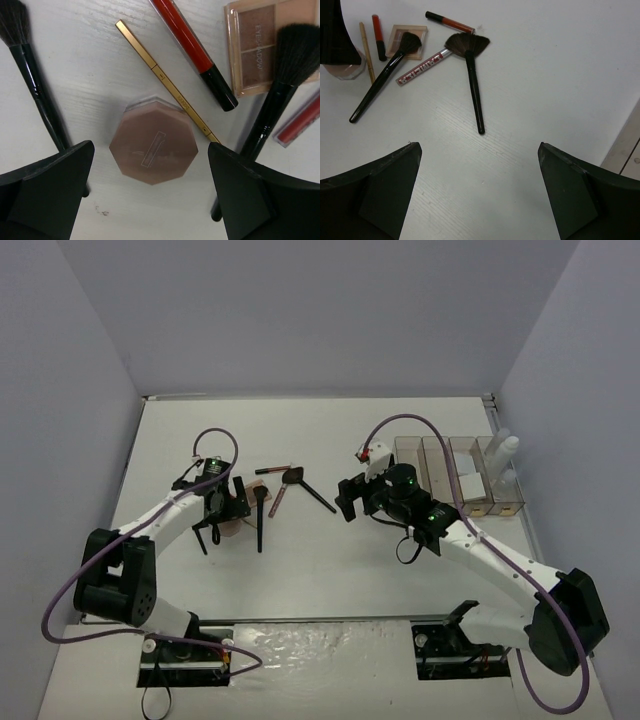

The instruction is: Organize the makeup

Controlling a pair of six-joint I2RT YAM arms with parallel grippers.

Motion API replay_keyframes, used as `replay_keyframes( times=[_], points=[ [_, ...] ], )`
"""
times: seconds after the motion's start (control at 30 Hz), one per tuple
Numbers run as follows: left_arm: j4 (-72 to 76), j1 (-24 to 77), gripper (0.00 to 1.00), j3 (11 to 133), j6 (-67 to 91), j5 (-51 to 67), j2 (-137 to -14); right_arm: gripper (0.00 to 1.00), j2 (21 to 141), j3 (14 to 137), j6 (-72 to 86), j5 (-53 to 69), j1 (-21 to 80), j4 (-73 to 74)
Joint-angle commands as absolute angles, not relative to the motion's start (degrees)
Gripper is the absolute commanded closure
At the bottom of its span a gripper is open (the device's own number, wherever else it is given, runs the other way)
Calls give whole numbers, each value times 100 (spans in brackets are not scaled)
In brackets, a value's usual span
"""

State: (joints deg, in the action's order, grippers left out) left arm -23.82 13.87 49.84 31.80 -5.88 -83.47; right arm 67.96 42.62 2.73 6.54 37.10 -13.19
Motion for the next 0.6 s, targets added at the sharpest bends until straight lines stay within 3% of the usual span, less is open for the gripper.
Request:
replay_keyframes(
  times=[0.0, 0.3, 0.43, 0.57],
  points=[
    [-2038, 1520, 4, 5269, 3314, -882, -8654, 0, 6653, 4136, 544, 856, 3547, -1924],
    [-1936, 1550, 16, 4998, 3354, -932, -8769, 0, 6803, 4093, 650, 1052, 3483, -1998],
    [-1776, 1567, 27, 4924, 3304, -860, -8762, 0, 6830, 4087, 659, 1047, 3481, -2021],
    [-1872, 1757, 63, 5064, 3228, -801, -8737, 0, 6881, 4103, 651, 1089, 3489, -1963]
  ],
)
